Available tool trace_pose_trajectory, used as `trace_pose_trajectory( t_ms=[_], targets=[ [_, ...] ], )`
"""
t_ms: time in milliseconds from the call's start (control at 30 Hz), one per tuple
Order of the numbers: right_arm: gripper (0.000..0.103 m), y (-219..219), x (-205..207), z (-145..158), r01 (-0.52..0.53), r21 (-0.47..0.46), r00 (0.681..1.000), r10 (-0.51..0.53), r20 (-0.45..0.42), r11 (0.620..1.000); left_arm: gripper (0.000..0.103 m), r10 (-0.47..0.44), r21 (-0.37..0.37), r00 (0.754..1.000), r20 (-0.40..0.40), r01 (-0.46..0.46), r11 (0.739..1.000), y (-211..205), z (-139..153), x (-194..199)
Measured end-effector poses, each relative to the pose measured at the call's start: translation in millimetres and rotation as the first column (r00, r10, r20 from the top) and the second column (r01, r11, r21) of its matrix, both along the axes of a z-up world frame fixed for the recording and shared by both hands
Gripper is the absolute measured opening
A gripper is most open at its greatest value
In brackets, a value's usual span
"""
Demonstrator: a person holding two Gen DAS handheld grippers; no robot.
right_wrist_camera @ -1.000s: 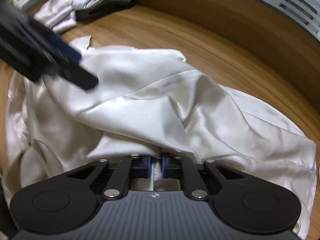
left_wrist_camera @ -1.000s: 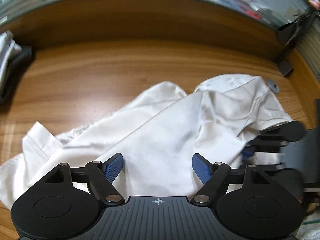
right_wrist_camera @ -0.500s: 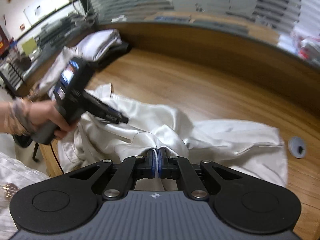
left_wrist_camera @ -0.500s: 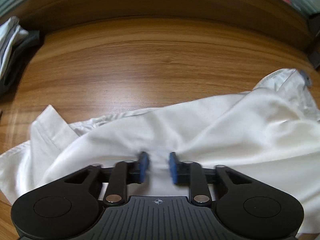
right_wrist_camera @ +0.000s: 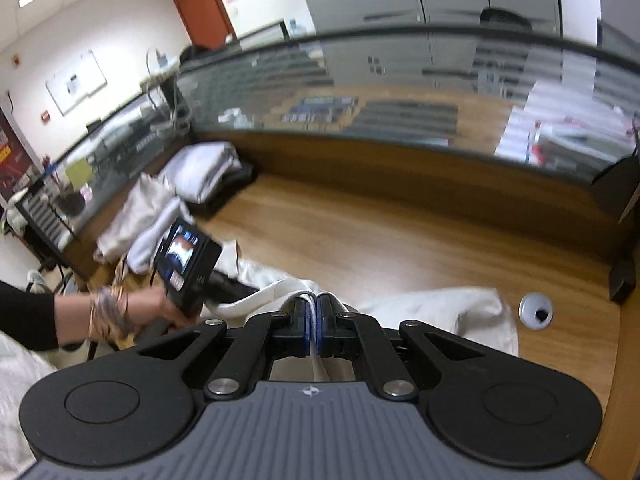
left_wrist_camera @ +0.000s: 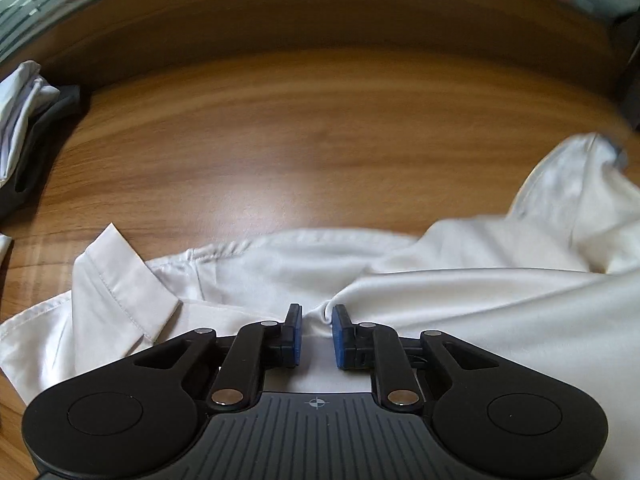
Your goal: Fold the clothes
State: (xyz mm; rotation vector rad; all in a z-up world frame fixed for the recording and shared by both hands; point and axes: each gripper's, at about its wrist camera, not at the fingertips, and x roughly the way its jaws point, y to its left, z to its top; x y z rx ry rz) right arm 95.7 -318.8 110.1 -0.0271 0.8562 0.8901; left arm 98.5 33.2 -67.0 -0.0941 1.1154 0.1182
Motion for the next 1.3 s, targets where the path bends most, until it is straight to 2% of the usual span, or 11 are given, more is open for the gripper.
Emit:
trace_pose_trajectory(
  t_ms=[67, 167, 267, 400, 467, 600, 733, 967, 1067, 1233, 1300],
  targets=[
    [0.003, 3.7, 5.5, 1.8, -0.004, 0.006, 1.000, 0.004, 0.017, 1.000, 0.024, 0.002, -0.023, 0.999, 0.048, -0.001, 1.000, -2.0, 17.7, -9.9],
    [0.003, 20.2, 14.2, -6.4, -0.022, 0.003, 0.999, 0.022, 0.034, 1.000, 0.037, 0.006, -0.071, 0.995, 0.104, 0.001, 0.997, -4.2, 43.4, -27.4],
    [0.003, 51.6, 24.7, -31.5, -0.050, -0.010, 0.999, 0.050, 0.007, 0.999, 0.049, 0.000, -0.114, 0.988, 0.157, 0.018, 0.993, -7.3, 67.3, -45.9],
    [0.004, 97.9, 33.3, -72.1, -0.093, -0.062, 0.996, 0.093, -0.007, 0.994, 0.059, -0.006, -0.167, 0.981, 0.193, 0.039, 0.985, -11.1, 86.7, -66.9],
    [0.013, 118.6, 36.5, -90.9, -0.112, -0.101, 0.994, 0.112, -0.011, 0.989, 0.061, -0.002, -0.193, 0.980, 0.197, 0.041, 0.980, -12.3, 89.6, -72.1],
    [0.031, 137.7, 36.6, -112.7, -0.109, -0.155, 0.994, 0.109, -0.010, 0.982, 0.063, 0.003, -0.224, 0.982, 0.189, 0.040, 0.974, -12.1, 83.1, -74.2],
    [0.031, 120.0, 32.4, -114.4, -0.082, -0.131, 0.996, 0.079, -0.030, 0.988, 0.063, 0.002, -0.221, 0.985, 0.173, 0.037, 0.975, -15.0, 74.3, -73.0],
    [0.030, 93.3, 25.9, -140.6, -0.038, -0.172, 0.997, 0.025, -0.079, 0.984, 0.063, -0.029, -0.236, 0.987, 0.156, 0.066, 0.969, -26.5, 64.7, -59.1],
    [0.027, 93.1, 19.3, -157.0, -0.053, -0.182, 0.994, 0.033, -0.108, 0.982, 0.063, -0.064, -0.218, 0.985, 0.158, 0.098, 0.971, -37.0, 63.4, -51.2],
    [0.027, 108.8, 6.1, -184.9, -0.106, -0.231, 0.990, 0.082, -0.112, 0.967, 0.064, -0.103, -0.163, 0.990, 0.097, 0.117, 0.980, -54.5, 48.1, -35.7],
    [0.027, 115.5, 2.3, -193.0, -0.135, -0.249, 0.988, 0.112, -0.103, 0.959, 0.059, -0.092, -0.142, 0.993, 0.080, 0.102, 0.985, -54.8, 42.1, -33.7]
  ],
)
